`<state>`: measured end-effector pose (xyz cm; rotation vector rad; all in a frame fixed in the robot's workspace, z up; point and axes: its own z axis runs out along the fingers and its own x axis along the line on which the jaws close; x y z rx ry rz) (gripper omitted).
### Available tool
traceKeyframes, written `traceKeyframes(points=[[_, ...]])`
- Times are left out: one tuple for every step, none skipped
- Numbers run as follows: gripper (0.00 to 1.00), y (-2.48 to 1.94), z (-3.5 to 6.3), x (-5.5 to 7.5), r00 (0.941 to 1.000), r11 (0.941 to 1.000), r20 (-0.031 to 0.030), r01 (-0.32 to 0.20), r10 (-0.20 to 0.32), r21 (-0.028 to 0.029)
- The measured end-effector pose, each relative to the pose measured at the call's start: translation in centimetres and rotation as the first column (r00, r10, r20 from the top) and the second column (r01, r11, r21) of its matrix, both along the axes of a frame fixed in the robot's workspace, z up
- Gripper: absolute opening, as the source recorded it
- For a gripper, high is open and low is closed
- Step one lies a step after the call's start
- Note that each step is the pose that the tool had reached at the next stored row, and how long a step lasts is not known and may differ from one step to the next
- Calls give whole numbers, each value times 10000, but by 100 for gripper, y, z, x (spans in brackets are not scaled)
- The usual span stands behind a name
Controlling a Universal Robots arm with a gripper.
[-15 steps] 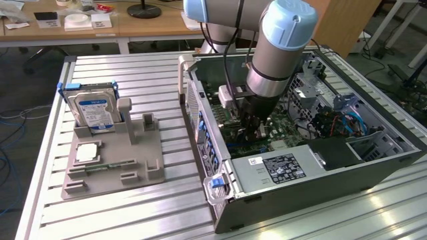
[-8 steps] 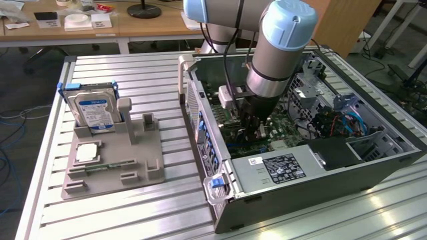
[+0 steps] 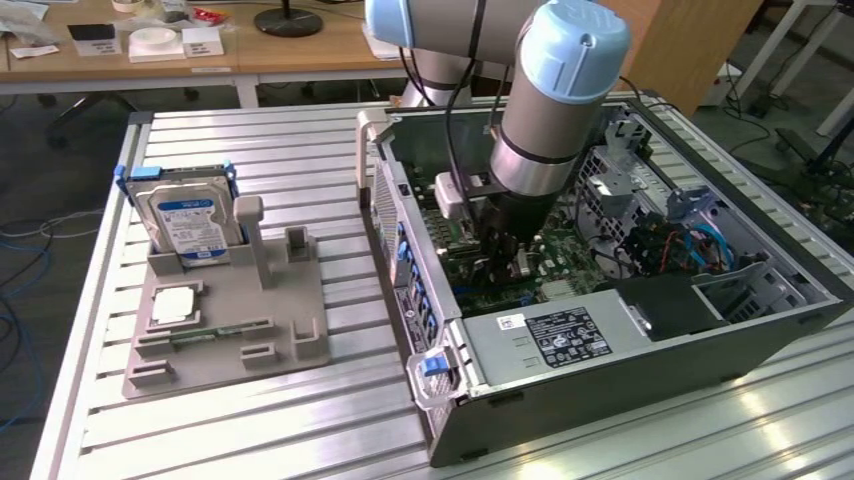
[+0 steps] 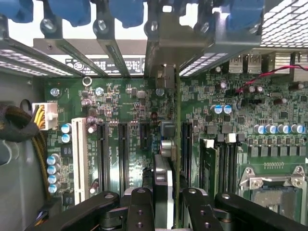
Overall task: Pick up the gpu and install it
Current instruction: 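Insert the gpu into the slot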
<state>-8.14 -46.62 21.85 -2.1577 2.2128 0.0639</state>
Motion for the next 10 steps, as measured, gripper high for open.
traceKeyframes(points=[[28,2,-15,0,10000,10000,5,-3,3,6],[28,3,-20,1,10000,10000,6,-5,5,6],[28,3,-20,1,10000,10000,6,-5,5,7],[28,3,-20,1,10000,10000,7,-5,5,7],[28,3,-21,1,10000,10000,7,-6,6,9],[28,3,-21,1,10000,10000,7,-5,5,9],[28,3,-21,1,10000,10000,8,-6,6,9],[28,3,-21,1,10000,10000,8,-6,6,9],[28,3,-21,1,10000,10000,8,-5,5,9],[28,3,-21,1,10000,10000,8,-5,5,10]])
